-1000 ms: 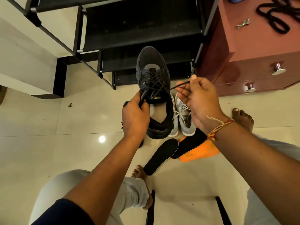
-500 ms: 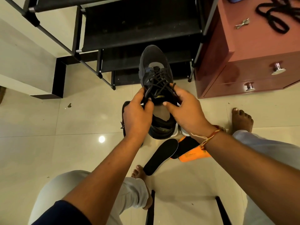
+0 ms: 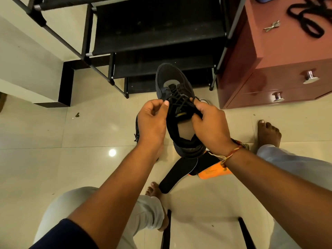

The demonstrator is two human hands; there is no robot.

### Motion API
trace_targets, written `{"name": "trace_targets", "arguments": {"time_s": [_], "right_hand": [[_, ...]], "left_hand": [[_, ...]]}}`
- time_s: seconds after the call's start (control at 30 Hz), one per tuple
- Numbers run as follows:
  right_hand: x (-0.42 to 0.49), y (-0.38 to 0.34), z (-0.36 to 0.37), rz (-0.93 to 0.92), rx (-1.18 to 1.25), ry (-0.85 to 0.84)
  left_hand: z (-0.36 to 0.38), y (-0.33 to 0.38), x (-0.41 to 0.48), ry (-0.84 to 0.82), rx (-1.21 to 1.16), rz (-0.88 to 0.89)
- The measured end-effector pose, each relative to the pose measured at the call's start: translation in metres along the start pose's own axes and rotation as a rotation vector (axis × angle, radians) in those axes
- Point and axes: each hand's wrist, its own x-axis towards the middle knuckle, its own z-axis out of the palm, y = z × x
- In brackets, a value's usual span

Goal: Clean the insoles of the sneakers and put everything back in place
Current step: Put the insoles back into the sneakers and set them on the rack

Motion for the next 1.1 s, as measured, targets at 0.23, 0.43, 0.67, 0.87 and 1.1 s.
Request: {"name": "trace_targets", "arguments": {"time_s": [0.23, 0.43, 0.67, 0.87, 1.1], "right_hand": [[0.005, 0.009, 0.0, 0.099, -0.048, -0.088], [0.007, 0.013, 0.002, 0.095, -0.107, -0.121], [0.002, 0.01, 0.004, 0.121, 0.016, -0.127], [0.0, 0.003, 0.005, 0.163, 0.261, -0.087], [0.002, 0.004, 0.009, 0.188, 0.385, -0.084]], "left_hand": [[-0.014, 0.024, 0.009, 0.052, -0.267, 0.048], [-0.022, 0.038, 0.013, 0.128, -0.305, 0.155], [-0.021, 0.022, 0.022, 0.016, -0.195, 0.077], [-0.006, 0.0, 0.009, -0.302, 0.069, -0.108], [-0.001, -0.015, 0.01, -0.248, 0.434, -0.095]]}}
